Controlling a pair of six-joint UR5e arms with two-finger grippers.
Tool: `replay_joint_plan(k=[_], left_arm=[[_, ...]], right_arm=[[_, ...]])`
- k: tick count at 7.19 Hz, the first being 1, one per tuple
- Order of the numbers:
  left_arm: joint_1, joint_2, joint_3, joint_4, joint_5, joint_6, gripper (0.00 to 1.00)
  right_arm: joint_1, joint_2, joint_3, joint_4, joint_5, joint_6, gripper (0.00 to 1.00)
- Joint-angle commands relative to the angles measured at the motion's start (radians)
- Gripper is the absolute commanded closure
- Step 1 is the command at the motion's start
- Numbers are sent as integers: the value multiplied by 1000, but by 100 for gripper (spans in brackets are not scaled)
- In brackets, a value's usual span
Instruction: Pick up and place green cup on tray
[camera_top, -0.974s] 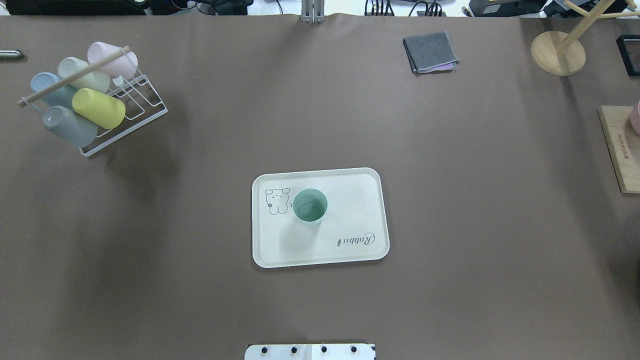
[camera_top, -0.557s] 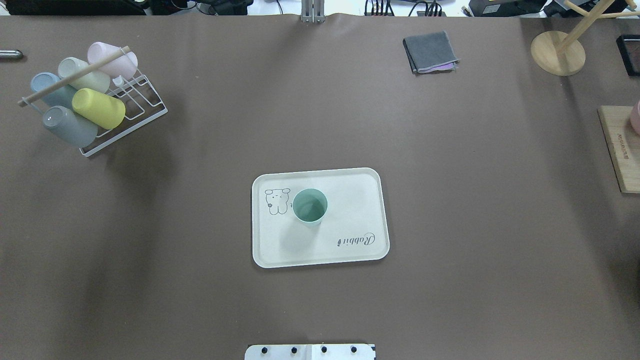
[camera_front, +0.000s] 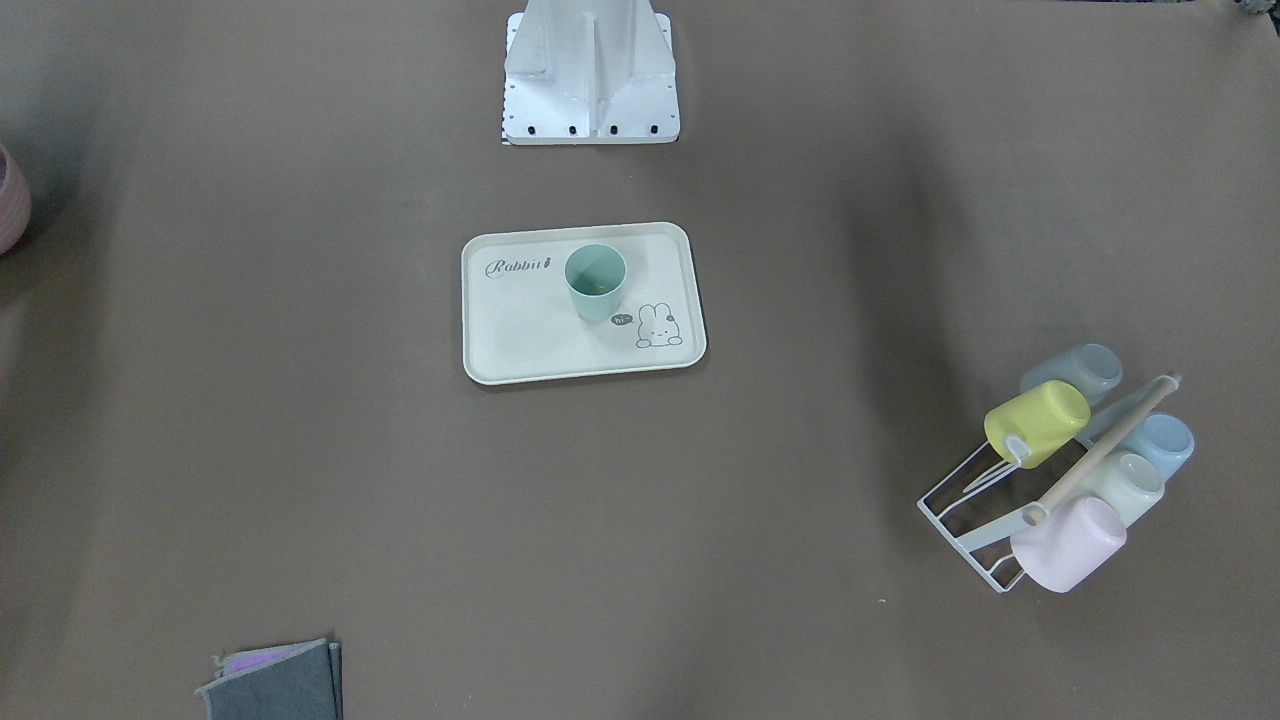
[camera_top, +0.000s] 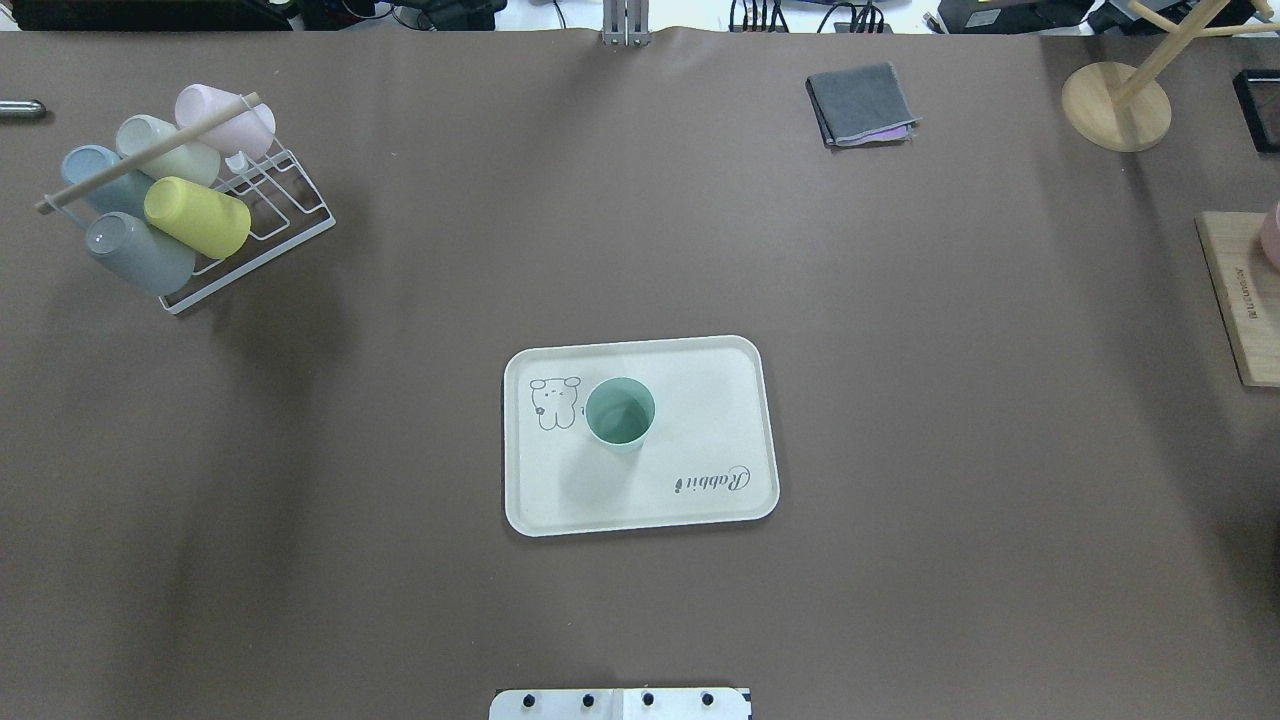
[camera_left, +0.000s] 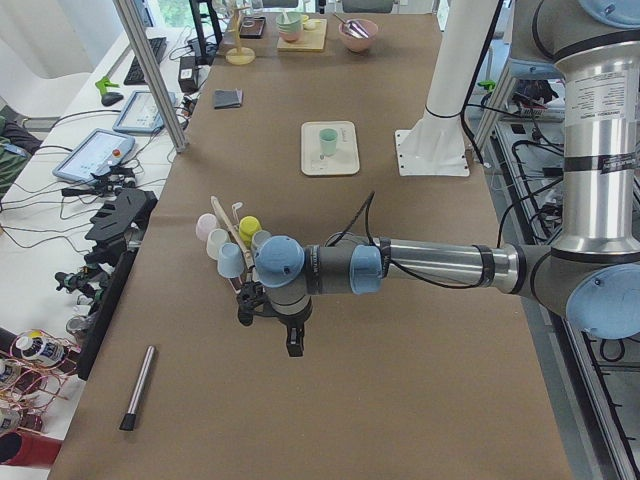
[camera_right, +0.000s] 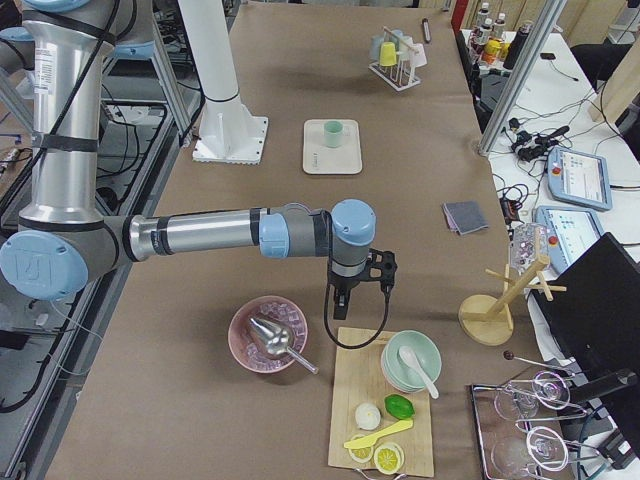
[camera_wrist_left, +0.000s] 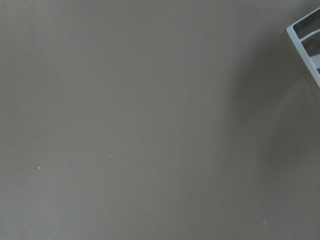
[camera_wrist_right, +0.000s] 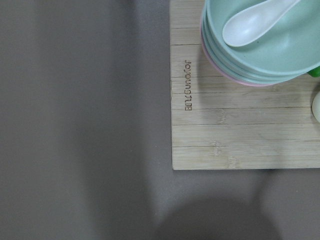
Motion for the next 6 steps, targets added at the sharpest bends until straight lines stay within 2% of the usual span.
replay_joint_plan(k=[1,6], left_arm=[[-2,-11,41,-2,26,119,2],[-40,5,44,-12,20,120,2]], right_arm=[[0,-1,0,0,-16,-2,0],[0,-3,0,0,-17,0,0]])
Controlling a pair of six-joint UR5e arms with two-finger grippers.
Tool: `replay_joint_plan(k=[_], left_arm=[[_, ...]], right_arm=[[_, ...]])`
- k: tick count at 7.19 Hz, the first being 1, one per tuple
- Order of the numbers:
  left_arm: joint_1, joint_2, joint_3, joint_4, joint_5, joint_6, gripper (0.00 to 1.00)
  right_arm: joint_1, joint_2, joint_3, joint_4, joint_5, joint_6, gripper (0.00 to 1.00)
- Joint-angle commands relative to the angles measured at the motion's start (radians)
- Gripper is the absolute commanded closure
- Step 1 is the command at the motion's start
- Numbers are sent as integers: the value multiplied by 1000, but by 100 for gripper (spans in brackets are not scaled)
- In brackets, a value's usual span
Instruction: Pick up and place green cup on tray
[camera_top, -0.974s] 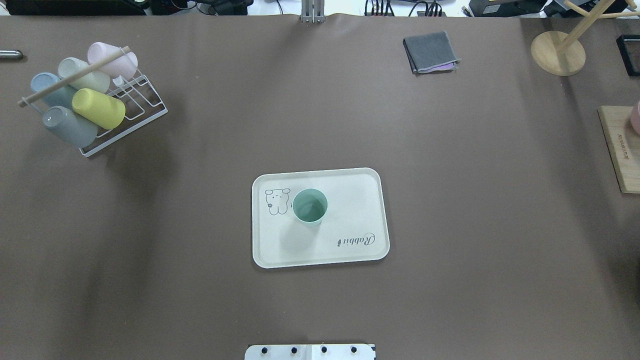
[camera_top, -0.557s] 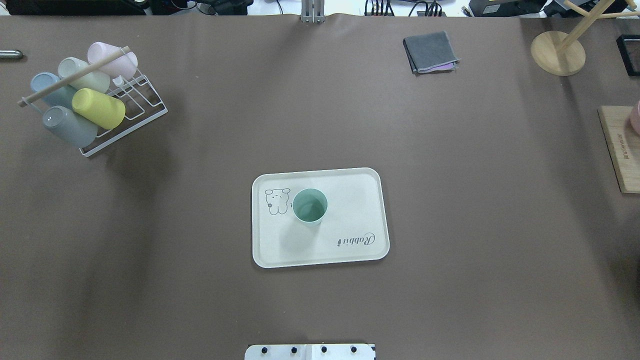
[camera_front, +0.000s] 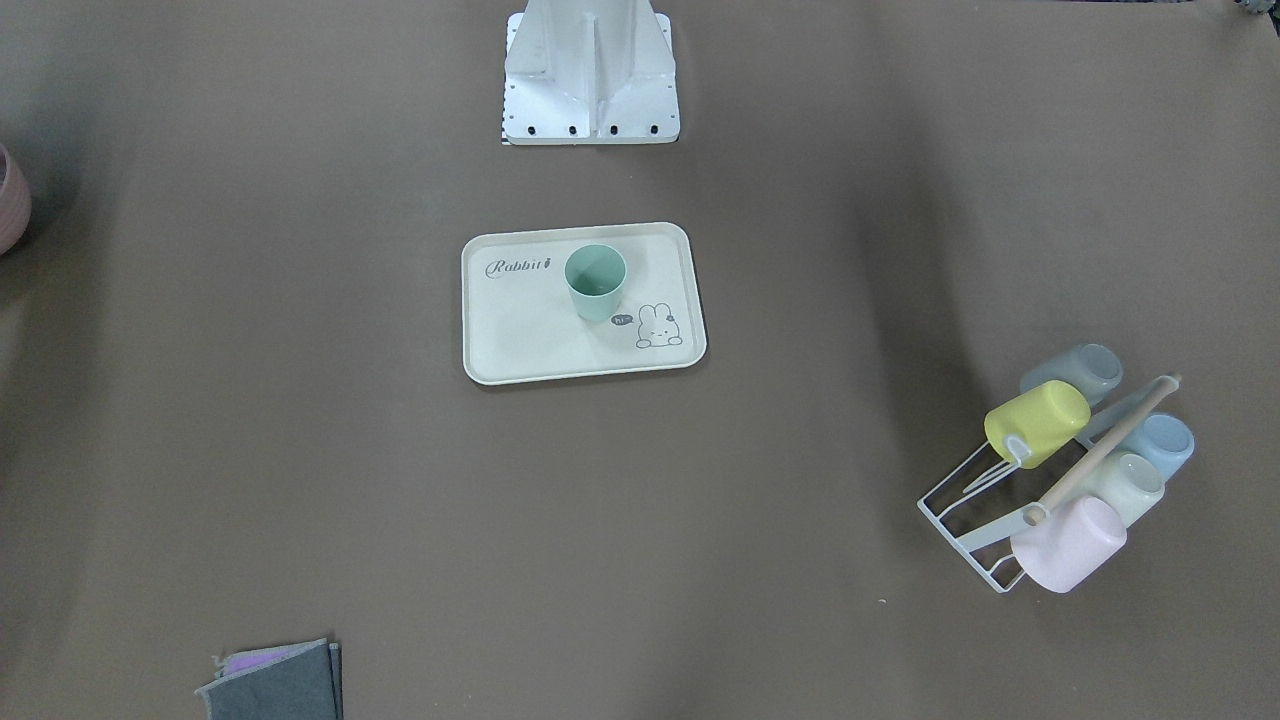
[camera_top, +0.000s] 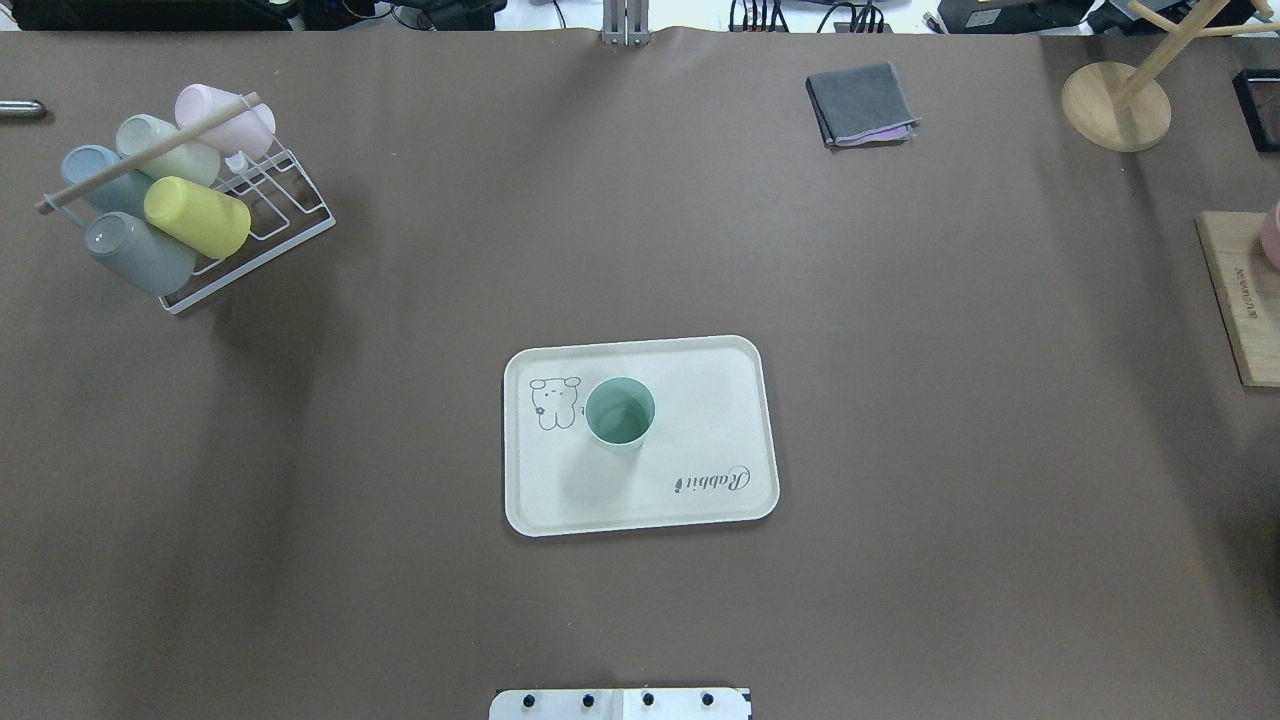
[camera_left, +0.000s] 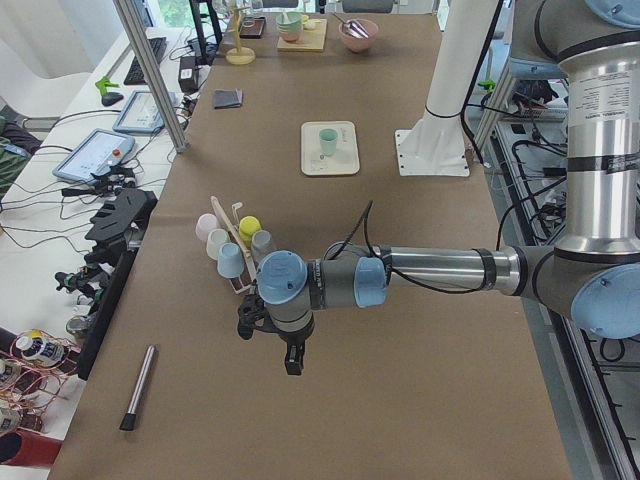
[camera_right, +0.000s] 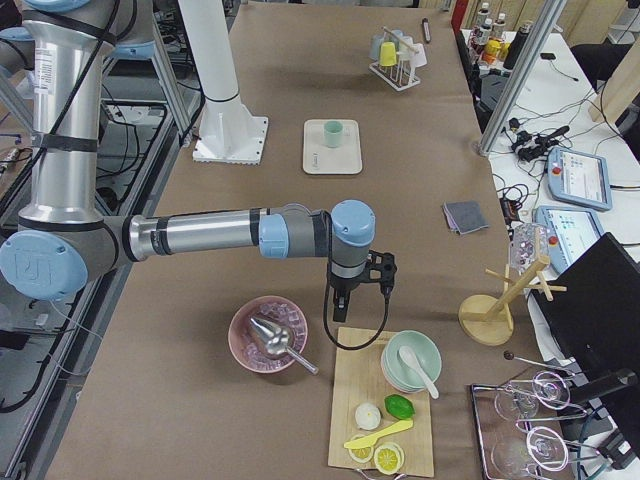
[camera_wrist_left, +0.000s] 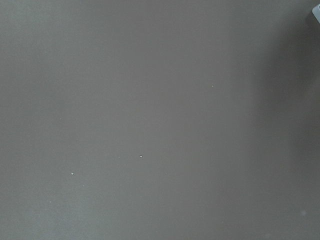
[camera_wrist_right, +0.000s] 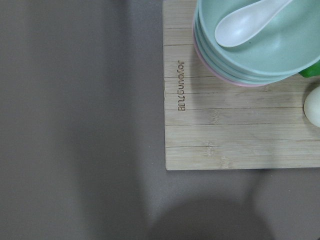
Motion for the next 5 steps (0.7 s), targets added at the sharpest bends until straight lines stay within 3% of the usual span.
replay_joint_plan(k=[1,5], left_arm=[[-1,2,8,0,0,-4,2],[-1,-2,-2,0,0,-3,2]], right_arm=[[0,0,1,0,0,0,0],[0,0,1,0,3,0,0]])
